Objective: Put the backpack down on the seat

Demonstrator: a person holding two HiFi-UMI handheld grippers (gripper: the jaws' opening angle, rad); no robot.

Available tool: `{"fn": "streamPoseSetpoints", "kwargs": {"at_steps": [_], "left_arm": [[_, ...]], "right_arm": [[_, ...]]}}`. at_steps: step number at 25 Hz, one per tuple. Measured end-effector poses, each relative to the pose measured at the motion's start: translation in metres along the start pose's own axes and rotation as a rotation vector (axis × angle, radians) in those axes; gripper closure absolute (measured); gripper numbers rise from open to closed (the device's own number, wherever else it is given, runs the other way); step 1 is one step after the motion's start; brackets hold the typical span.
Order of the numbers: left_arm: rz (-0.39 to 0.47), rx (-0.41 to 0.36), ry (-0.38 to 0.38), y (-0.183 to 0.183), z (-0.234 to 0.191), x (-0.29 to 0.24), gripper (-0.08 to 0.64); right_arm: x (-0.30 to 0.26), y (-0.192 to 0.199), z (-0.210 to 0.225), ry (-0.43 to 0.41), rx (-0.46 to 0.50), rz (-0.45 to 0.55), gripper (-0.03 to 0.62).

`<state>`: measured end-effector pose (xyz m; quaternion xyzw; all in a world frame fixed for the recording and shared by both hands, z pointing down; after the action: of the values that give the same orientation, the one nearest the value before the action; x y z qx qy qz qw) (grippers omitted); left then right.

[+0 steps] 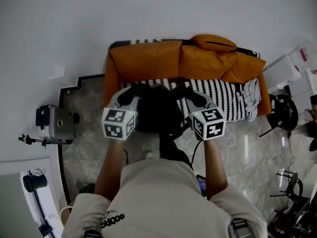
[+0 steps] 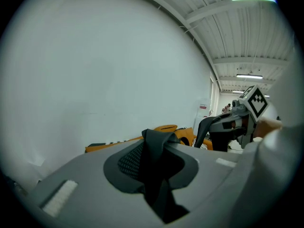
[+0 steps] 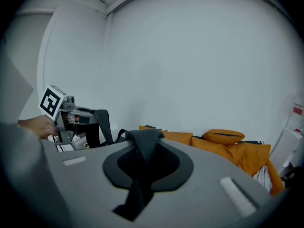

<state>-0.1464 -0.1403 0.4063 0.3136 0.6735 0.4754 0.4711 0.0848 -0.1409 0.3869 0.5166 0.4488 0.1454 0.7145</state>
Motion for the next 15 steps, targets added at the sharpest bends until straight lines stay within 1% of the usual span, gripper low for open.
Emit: {"fn": "streamPoseSetpoints", "kwargs": {"at_steps": [8, 15], "left_arm": [[-0.044, 0.013, -0.037, 0.003, -0.015, -0.046, 0.497], [-0.086, 0.029, -0.039, 0.003, -0.03, -0.098, 0.497]], "right_arm": [[-0.042, -0.005, 0.035, -0.058, 0.008, -0.015, 0.568], [-0.081, -0.008, 0.069, -0.071, 0.0, -0.064, 0.568]]}}
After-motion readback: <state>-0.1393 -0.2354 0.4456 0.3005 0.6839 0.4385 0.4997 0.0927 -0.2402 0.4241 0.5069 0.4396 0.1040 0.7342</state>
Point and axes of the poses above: the fingertips, and each gripper's own axes: x backward along the fingers, z to its right, y out of its underside, the point moved 5 cm from there along x, backward along the fingers, and after that the axes turned 5 degrees about -y, right-handed, at the moved point
